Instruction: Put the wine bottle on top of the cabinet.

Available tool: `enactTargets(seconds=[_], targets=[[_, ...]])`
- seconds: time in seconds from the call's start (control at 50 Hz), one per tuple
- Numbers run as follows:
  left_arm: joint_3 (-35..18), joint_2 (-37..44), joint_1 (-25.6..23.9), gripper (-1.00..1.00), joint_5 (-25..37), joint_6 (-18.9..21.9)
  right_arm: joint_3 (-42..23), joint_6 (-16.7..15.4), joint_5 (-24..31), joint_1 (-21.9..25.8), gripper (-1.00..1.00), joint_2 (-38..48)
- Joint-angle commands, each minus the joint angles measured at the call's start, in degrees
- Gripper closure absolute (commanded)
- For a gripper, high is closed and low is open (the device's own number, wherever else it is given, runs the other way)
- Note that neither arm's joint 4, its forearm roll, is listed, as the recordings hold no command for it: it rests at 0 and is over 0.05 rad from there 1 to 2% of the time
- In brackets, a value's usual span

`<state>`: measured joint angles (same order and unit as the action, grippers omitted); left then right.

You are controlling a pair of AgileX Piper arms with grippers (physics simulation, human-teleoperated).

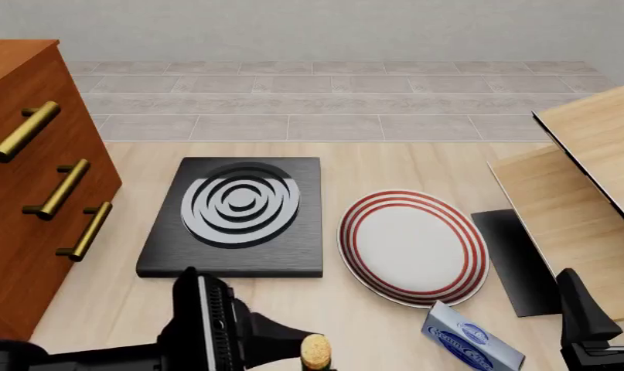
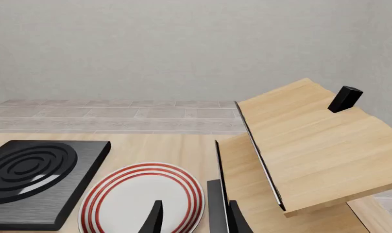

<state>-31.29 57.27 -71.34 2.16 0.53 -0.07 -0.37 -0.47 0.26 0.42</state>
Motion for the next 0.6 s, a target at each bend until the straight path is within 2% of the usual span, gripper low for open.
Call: enactTargets(seconds=[0.02,0.26,0.32,0.48,0.6], targets=[[-0.1,-0.8,0.2,1.00,-0.1,0.1,0.0,0.0,0.0,0.0,-1.00,0.0],[-2.0,-1.5,1.2,1.00,2.0,0.9,0.0,0.0,0.0,0.0,-1.00,0.0],[-3.5,-3.4,1.8,1.00,3.6,0.0,0.0,0.0,0.0,0.0,-1.00,0.0],[-6.9,-3.7,1.6,1.00,6.7,1.6,0.0,0.0,0.0,0.0,-1.00,0.0],[-9.1,-4.6,2.0,1.00,8.5,1.3,0.0,0.0,0.0,0.0,-1.00,0.0]])
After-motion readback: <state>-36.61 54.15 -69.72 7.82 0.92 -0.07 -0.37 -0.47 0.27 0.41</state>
